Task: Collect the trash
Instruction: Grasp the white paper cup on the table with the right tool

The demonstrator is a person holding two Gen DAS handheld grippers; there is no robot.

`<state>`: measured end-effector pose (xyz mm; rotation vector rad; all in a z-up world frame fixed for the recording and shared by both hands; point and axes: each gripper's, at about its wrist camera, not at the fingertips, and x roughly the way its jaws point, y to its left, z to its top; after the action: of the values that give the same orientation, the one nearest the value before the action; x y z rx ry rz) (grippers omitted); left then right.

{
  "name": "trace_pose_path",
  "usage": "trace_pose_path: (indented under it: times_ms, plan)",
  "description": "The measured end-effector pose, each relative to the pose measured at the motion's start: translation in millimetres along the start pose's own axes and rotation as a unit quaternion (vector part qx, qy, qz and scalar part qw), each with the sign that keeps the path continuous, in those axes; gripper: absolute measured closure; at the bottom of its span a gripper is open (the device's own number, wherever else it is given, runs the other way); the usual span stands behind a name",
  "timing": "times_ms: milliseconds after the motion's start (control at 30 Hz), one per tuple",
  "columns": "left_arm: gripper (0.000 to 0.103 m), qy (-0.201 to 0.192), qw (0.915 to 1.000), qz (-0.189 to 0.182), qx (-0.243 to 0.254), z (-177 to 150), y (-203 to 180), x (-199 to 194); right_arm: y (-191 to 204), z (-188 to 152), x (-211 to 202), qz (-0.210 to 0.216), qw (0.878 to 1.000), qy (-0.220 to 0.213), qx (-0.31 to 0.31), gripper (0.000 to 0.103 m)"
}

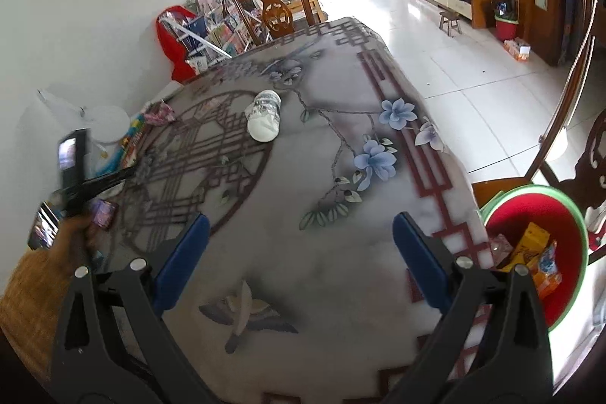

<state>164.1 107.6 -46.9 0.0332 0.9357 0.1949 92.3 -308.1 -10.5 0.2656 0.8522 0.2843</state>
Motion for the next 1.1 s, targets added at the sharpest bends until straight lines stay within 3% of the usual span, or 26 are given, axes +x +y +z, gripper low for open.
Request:
trace_pose_path:
  times_ms: [67, 167, 200, 300, 400, 467, 567, 700, 800, 867, 900, 933, 967, 1033, 1100]
  plan:
    - [0.103, -0.013, 0.9998, -0.014, -0.004, -20, -5, -33, 7, -1, 3, -0.009, 1.0, 0.006, -0.013, 0.007]
    - [0.103, -0.032, 0.9967, -0.065, -0.035, -34, -3, -64, 18, -1, 17, -0.012, 0.999, 0.032, -0.035, 0.007]
    - [0.102, -0.039, 0.9968, -0.062, -0.032, -35, -3, -68, 20, 0, 21, -0.007, 0.998, 0.041, -0.037, 0.007]
    - [0.102, -0.035, 0.9963, -0.064, -0.044, -29, 9, -55, 25, 6, 44, 0.017, 0.996, 0.079, -0.034, 0.007]
    - [0.101, -0.021, 0.9902, -0.076, -0.115, -21, 42, -32, 31, 29, 64, 0.031, 0.997, 0.069, -0.027, 0.005]
    - [0.102, -0.013, 0.9879, -0.068, -0.139, -22, 51, -20, 36, 52, 89, 0.021, 0.998, 0.056, -0.034, 0.005]
    - [0.102, 0.006, 0.9835, -0.077, -0.163, -25, 60, -8, 44, 82, 146, 0.001, 0.997, 0.071, -0.038, 0.005]
    - [0.1, 0.001, 0.9772, -0.084, -0.195, -28, 72, -9, 58, 112, 224, -0.045, 0.994, 0.085, -0.06, 0.005]
    - [0.083, 0.003, 0.9694, -0.1, -0.224, -31, 79, -8, 61, 123, 274, -0.069, 0.991, 0.106, -0.043, 0.005]
    - [0.073, 0.006, 0.9668, -0.105, -0.233, -32, 80, -5, 60, 123, 291, -0.062, 0.99, 0.121, -0.027, 0.008]
    - [0.069, 0.004, 0.9672, -0.102, -0.233, -32, 79, -4, 63, 122, 287, -0.067, 0.992, 0.103, -0.037, 0.034]
    - [0.056, 0.0, 0.9679, -0.096, -0.232, -32, 78, -4, 65, 120, 283, -0.048, 0.993, 0.104, -0.038, 0.057]
    - [0.04, -0.007, 0.9676, -0.09, -0.236, -32, 78, -4, 67, 117, 276, -0.03, 0.992, 0.115, -0.039, 0.056]
    - [0.029, -0.02, 0.963, -0.096, -0.251, -27, 80, -2, 71, 110, 253, -0.034, 0.991, 0.112, -0.06, 0.056]
    - [0.026, -0.028, 0.9617, -0.102, -0.253, -14, 80, 6, 75, 97, 219, -0.029, 0.989, 0.114, -0.092, 0.056]
